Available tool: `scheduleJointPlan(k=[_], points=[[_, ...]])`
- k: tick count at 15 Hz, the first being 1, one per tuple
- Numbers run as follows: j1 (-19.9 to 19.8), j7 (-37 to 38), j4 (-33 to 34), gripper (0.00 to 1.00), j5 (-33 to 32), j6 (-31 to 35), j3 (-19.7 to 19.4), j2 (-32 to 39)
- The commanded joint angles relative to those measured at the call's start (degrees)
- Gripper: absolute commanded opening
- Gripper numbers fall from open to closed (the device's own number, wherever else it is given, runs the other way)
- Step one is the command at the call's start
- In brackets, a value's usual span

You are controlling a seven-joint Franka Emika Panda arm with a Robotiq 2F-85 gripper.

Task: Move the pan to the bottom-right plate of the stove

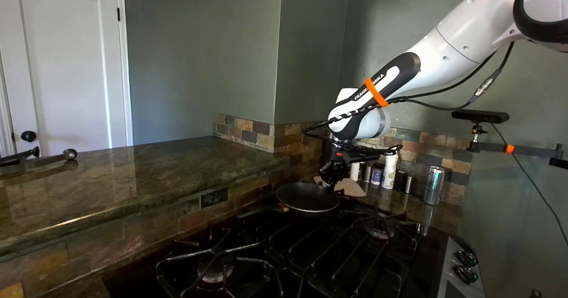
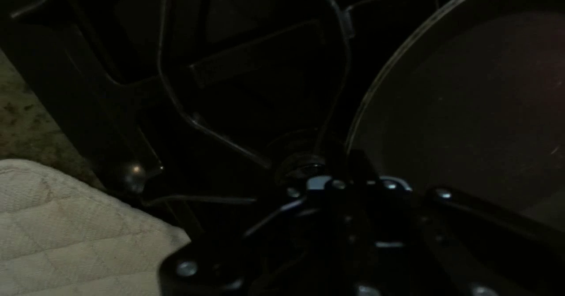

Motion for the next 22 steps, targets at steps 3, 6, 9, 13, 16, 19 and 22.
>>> scheduleJointPlan(k=[3, 6, 9, 13, 16, 19, 22], points=[[-1.8, -1.5, 1.6, 0.02, 2.7, 3.4, -0.7, 3.7], [-1.3, -0.4, 1.2, 0.07, 1.8, 1.5, -0.7, 1.3], [-1.3, -0.4, 1.2, 0.07, 1.8, 1.5, -0.7, 1.3], [-2.0, -1.4, 1.9, 0.02, 2.0, 1.7, -1.1, 2.2], [-2.9, -2.9, 2.2, 0.02, 2.4, 2.0, -1.4, 2.8], [-3.6, -4.0, 3.1, 0.02, 2.4, 2.4, -1.8, 3.7], [-4.2, -3.5, 4.6, 0.02, 2.6, 2.7, -2.1, 5.1]])
